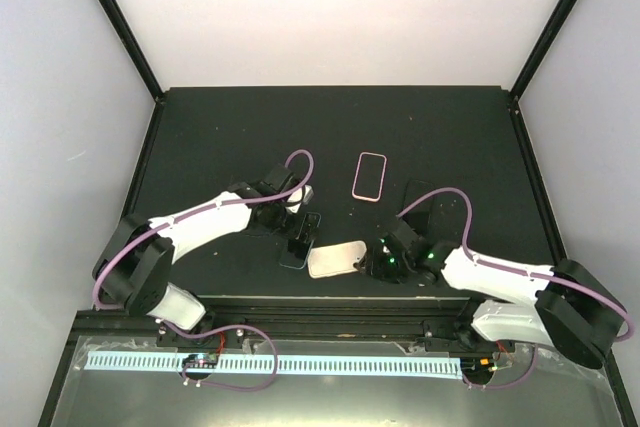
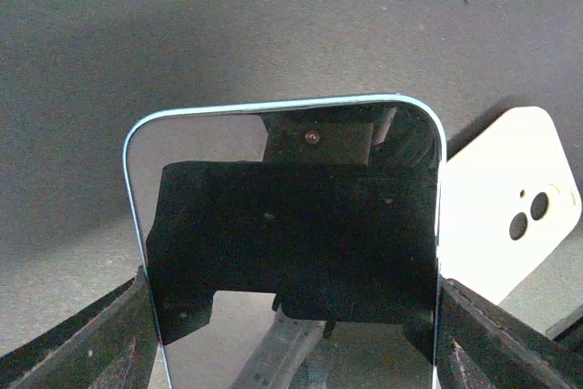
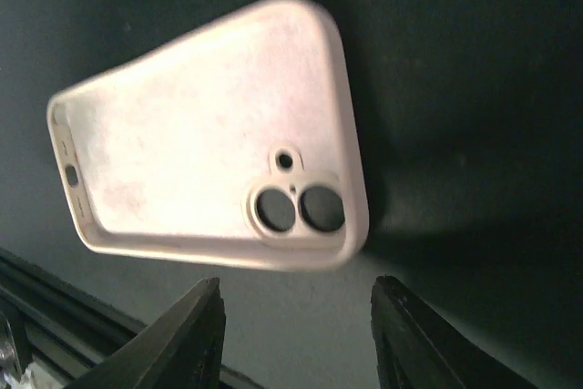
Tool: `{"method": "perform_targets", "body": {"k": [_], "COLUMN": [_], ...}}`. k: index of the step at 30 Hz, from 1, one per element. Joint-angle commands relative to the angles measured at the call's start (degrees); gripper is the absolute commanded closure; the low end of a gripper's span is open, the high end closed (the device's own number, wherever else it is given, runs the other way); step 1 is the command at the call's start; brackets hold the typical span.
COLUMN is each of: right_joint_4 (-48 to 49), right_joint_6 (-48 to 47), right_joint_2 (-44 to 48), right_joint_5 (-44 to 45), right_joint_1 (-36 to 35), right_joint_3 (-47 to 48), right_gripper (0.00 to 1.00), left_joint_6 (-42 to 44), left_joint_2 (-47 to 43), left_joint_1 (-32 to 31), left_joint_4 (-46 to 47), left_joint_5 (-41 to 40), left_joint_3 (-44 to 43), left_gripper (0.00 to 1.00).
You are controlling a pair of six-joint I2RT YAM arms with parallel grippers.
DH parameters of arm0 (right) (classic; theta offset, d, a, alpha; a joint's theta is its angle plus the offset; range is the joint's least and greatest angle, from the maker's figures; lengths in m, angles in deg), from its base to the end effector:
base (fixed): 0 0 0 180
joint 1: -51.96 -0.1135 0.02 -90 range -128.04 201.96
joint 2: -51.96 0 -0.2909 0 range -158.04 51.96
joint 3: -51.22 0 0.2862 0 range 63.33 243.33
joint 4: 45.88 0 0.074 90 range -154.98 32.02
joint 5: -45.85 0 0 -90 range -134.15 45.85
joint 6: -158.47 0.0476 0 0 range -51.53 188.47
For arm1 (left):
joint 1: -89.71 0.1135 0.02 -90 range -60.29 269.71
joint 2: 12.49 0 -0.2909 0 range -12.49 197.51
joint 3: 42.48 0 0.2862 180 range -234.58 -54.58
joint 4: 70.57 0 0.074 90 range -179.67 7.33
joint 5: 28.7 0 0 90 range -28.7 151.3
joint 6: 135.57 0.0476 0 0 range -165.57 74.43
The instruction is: Put the phone into the phone case
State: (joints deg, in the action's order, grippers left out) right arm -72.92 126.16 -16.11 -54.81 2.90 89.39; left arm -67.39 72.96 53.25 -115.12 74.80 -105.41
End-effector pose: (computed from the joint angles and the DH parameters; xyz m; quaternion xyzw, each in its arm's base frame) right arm 0.1410 0.1760 0.1395 0.0455 0.9538 0.2805 0.0975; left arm 0.2412 -0.1921 0.1831 0.1472 0.9623 -0.1967 0.1163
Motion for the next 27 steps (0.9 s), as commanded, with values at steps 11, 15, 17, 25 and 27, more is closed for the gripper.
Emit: {"method": "perform_targets", "body": {"k": [11, 15, 17, 25, 27], "right_joint_4": [10.4, 10.4, 10.6, 15.9, 16.4], "right_joint_6": [8.0, 3.7, 1.4, -10.9, -13.5], "right_joint_2": [-4.0, -7.1, -9.2, -18.6, -19.9], "right_joint_5": [5.2, 8.4, 9.1, 6.5, 6.5], "right_joint_1": [-5.5, -5.4, -5.0, 0.1, 1.2], "right_joint_3": [-0.7, 2.6, 4.7, 11.2, 13.0], "right_gripper": [0.52, 0.50, 0.49, 0.50, 0.51], "left_joint_6": [0.2, 0.1, 0.0, -0.9, -1.3], "left_joint_2": [-3.2, -3.7, -3.7, -4.0, -4.1], "left_joint_1": [-1.4, -1.5, -1.6, -1.9, -2.2], "left_joint_4": [1.9, 2.4, 2.8, 3.7, 4.5], "left_joint_5": [2.3, 2.2, 2.6, 2.7, 3.1], "left_joint_3": [0.9, 1.3, 1.4, 1.6, 1.6], "left_gripper": [0.39, 0.39, 0.39, 0.41, 0.42]}}
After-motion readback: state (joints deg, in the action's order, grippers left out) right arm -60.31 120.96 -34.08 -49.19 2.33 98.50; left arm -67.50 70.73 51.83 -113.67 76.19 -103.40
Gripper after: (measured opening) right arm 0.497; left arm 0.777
